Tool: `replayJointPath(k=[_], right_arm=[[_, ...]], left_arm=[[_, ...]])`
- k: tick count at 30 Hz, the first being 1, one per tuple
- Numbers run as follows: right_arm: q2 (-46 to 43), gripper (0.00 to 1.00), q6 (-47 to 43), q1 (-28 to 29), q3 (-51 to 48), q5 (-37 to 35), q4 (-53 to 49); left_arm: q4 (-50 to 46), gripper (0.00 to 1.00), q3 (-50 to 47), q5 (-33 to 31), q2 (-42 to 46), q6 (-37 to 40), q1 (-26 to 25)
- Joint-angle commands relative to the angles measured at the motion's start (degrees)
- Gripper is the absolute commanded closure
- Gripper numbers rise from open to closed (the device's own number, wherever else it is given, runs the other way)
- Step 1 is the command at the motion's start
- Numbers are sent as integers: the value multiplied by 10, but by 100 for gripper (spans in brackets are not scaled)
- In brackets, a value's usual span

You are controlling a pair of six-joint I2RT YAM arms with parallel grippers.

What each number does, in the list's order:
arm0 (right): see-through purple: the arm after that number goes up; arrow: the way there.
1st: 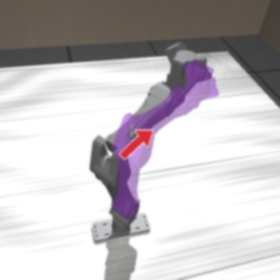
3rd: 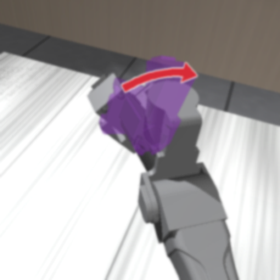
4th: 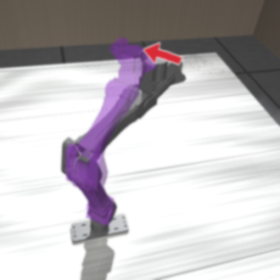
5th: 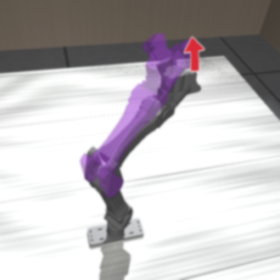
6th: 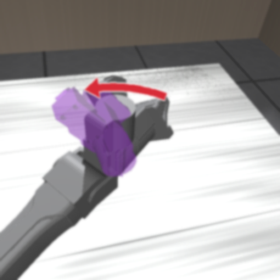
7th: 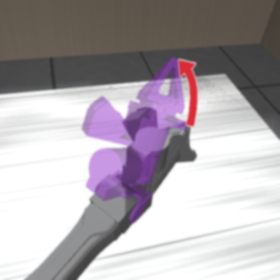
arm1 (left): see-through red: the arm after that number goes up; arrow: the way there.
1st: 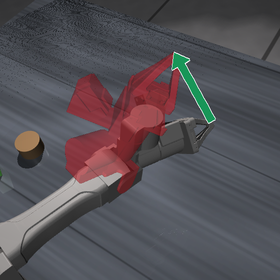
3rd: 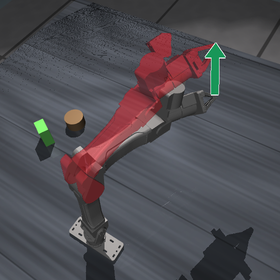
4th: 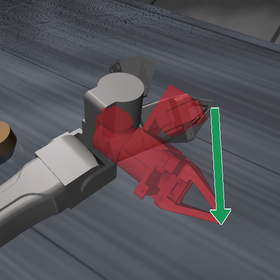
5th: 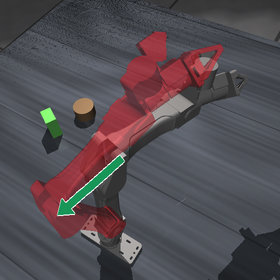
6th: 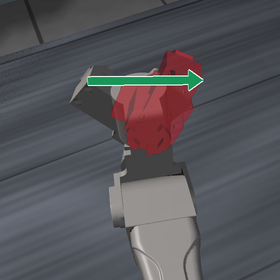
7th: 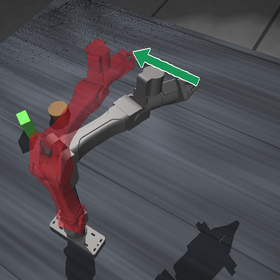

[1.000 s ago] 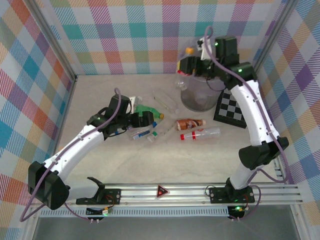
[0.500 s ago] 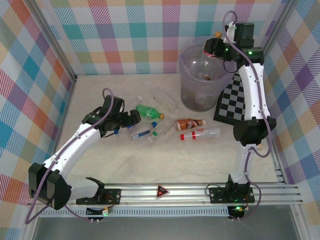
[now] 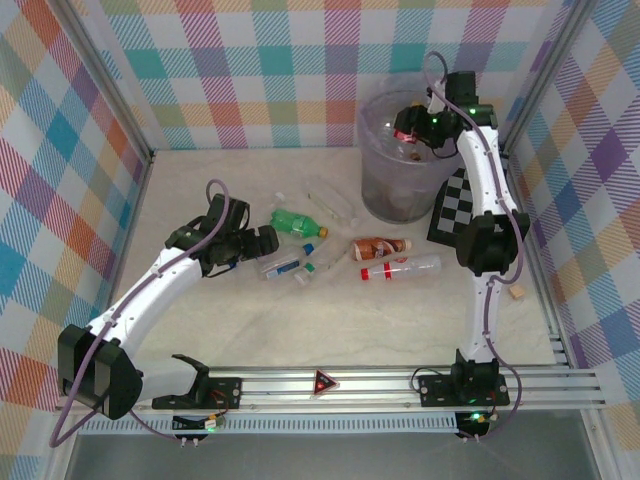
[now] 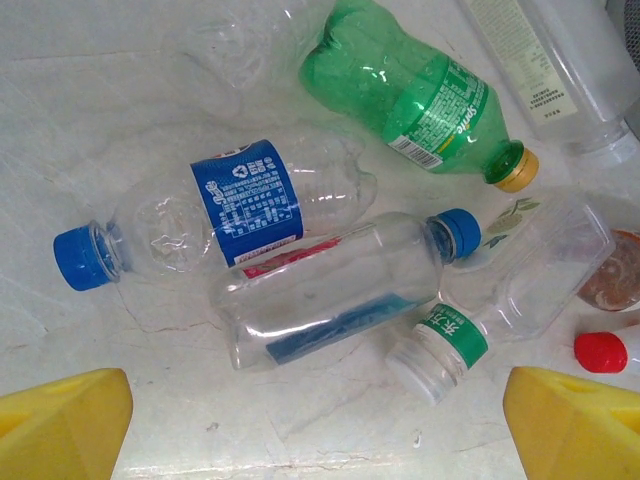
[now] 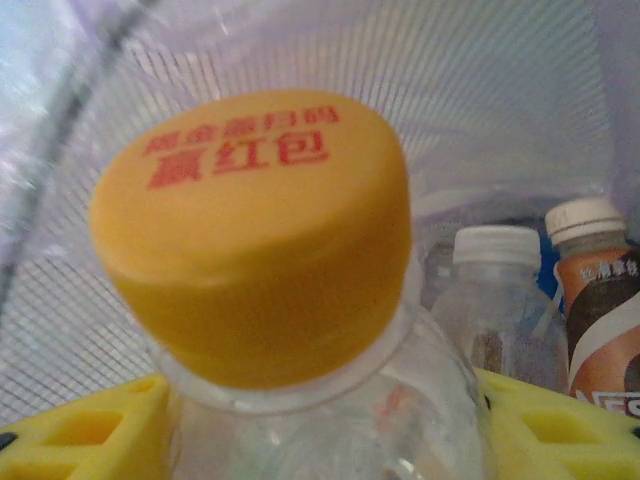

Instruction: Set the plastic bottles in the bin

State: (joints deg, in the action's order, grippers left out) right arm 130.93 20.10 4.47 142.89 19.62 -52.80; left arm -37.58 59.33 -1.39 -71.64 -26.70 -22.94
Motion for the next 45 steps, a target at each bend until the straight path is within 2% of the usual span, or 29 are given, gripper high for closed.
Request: replayJointPath(k=[1,7,16,20,25,28,30,35,40,45], right_arm=[[-8,35,-6,5,-35,23,-3],[-18,22,-13,5,-52,17,-4],[-21,0,-29,-3,51,7,-68],[-51,0,-30,-12,63,7,-76],[-111,1,-33,-24,45,6,-78],[-150,1,-40,-24,13,10,-79],[-180,0,-45,-24,-18,15,-83],[-262,1,-54,-24,-133,35,-70],[-341,1,-57,-24,-227,62,-58],[-398,1,-62,-25,-278,67,-63]], left_arm=[[-9,4,-5,2,-7,18,5],[-12,2,-2,8,-22,33,5],[-19,0,4,8,-35,44,4],[-28,0,7,-4,-38,34,5],[-39,0,9,-30,-50,-53,17],[-18,0,1,-31,-52,-79,27],[-12,0,13,-41,-58,-59,30],[-15,0,94,-70,-124,58,38],[15,2,158,-28,-214,149,65],[26,8,204,11,-283,220,90]])
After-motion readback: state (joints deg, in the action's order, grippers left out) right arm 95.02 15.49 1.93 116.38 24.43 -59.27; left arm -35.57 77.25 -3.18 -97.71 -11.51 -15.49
